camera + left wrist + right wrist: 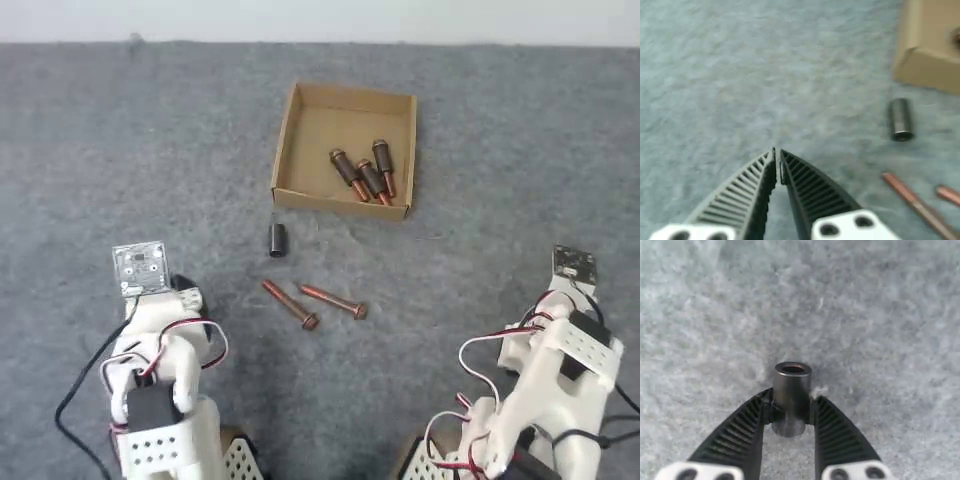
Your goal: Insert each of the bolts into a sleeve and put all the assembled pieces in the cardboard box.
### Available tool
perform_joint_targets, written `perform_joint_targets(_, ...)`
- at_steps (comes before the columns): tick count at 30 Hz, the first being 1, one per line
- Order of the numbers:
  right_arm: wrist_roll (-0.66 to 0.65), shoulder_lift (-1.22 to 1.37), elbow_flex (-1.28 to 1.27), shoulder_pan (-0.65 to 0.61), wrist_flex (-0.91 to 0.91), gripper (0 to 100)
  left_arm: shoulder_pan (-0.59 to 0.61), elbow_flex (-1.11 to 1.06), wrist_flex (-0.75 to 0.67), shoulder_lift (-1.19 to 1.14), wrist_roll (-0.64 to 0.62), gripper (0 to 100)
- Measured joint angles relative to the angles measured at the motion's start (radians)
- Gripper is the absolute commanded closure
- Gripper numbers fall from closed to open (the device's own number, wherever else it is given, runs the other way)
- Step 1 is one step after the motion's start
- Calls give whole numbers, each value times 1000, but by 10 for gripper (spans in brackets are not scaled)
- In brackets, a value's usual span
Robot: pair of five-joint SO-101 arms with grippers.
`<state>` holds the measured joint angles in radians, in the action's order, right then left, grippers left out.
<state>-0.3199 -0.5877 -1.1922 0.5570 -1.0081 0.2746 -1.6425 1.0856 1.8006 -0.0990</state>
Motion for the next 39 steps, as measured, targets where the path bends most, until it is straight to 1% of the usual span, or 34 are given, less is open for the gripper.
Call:
perform_joint_targets(3, 0, 0, 0, 2, 0, 991, -54, 75, 5, -23, -14, 988)
perform_joint_targets(5, 0, -2, 0, 2, 0, 991, -87, 143, 5, -94, -17, 988)
perform_joint_targets(9, -3, -2, 0, 2, 0, 991, -166, 258, 6, -296, -20, 988)
perform_joint_targets(16, -3, -2, 0, 2, 0, 991, -359, 411, 9, -672, -20, 988)
perform_joint_targets(23, -3, -2, 0, 2, 0, 991, -571, 571, 133, -911, -20, 988)
perform_joint_targets(26, -3, -2, 0, 2, 0, 991, -654, 605, 161, -993, -23, 988)
perform_joint_targets(31, -3, -2, 0, 2, 0, 991, -773, 640, 161, -1108, -118, 988)
perform_joint_targets(34, -3, -2, 0, 2, 0, 991, -852, 651, 158, -1162, -135, 988)
perform_joint_targets(36, -3, -2, 0, 2, 0, 991, -893, 651, 132, -1191, -140, 988)
perform_joint_targets(39, -3, -2, 0, 2, 0, 991, -918, 651, 81, -1250, -143, 988)
